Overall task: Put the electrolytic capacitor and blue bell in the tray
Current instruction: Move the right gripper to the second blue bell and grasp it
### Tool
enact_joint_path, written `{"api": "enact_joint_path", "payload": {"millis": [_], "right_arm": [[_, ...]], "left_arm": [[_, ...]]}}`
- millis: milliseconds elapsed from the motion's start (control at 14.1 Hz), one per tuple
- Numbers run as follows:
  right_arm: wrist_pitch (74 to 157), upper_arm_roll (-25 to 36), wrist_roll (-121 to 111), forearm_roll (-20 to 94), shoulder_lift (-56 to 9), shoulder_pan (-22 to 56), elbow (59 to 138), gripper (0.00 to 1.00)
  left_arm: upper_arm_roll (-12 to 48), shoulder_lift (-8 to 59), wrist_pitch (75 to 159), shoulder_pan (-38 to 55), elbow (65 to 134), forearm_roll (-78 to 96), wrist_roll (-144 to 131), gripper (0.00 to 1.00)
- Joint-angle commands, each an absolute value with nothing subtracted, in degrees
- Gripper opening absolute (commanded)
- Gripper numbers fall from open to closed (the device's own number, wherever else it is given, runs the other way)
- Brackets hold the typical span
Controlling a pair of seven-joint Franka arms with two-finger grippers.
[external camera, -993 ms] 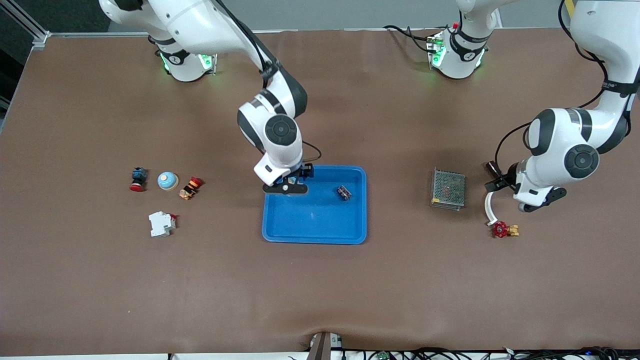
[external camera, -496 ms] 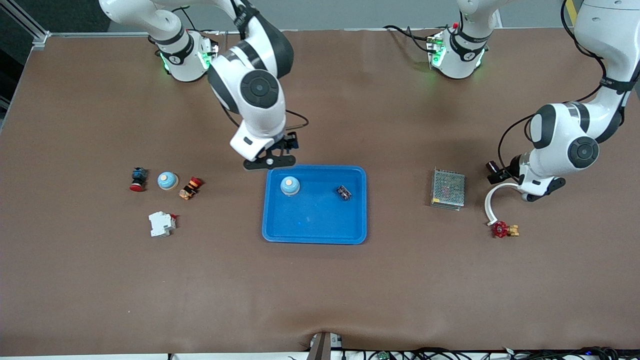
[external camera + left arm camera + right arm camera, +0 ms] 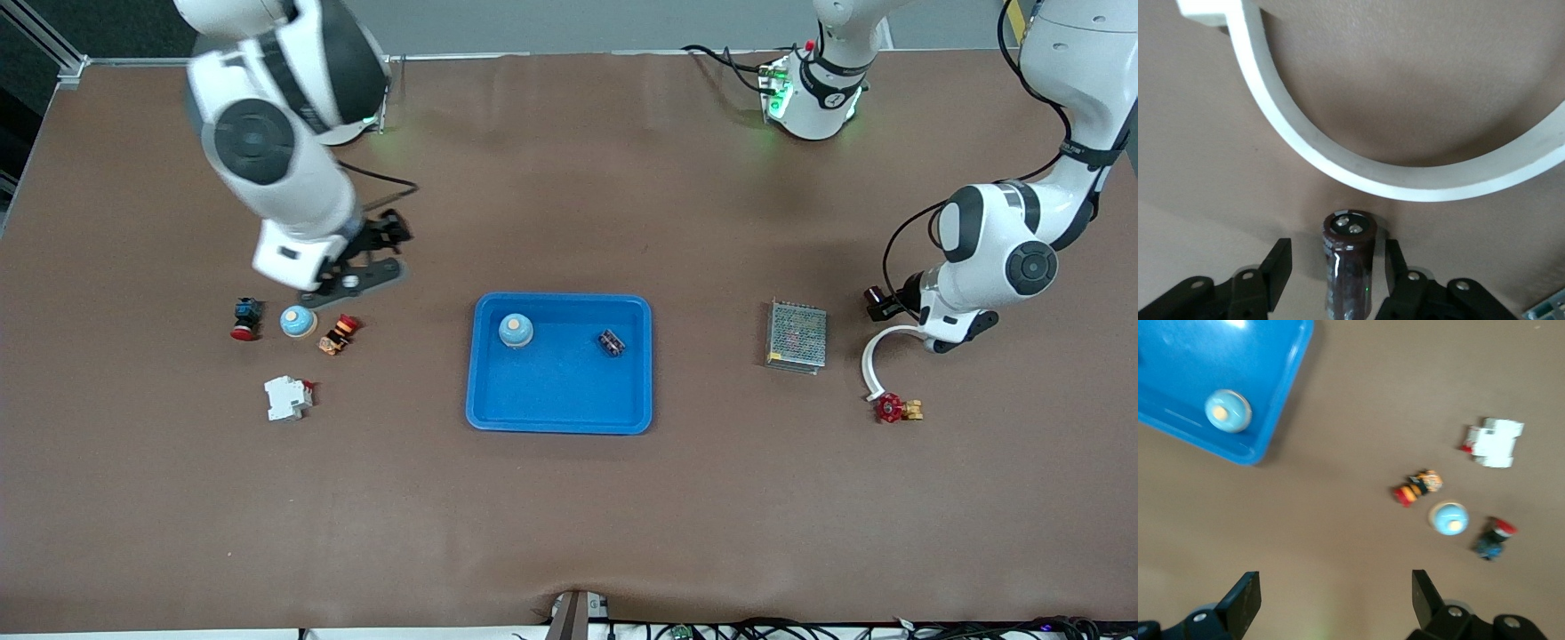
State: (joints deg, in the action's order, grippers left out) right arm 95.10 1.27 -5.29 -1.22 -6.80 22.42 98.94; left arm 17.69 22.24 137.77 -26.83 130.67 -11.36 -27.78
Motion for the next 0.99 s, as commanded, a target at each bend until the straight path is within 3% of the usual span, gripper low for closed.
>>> {"api": "enact_joint_path", "payload": {"millis": [0,71,213,496,922], "right_arm": [[96.4,0.2,-18.1,-1.7,-2.6,15.4,104.2,1.0],[96.8,0.2,-22.4,-1.7,-2.5,13.1,104.8,1.0],[99.0,0.2,-30.4,-1.7,-2.5,8.9,106.5,1.0],[110.7,0.1,-40.8,-1.7,-2.6,3.0,114.7,1.0],[127.6,0.2,-42.5,-1.7,-3.2,2.5,126.3,1.0]], "left_arm": [[18.1,22.8,139.1,-27.4,131.0,-12.2,-27.4,0.54],[18.1,22.8,139.1,-27.4,131.0,-12.2,-27.4,0.4],[18.2,22.7,139.1,-27.4,130.7,-12.2,-27.5,0.0],[18.8,22.2,138.5,-26.5,128.3,-12.1,-28.8,0.0],[23.3,22.1,136.2,-26.5,121.1,-11.3,-29.1,0.0]]}}
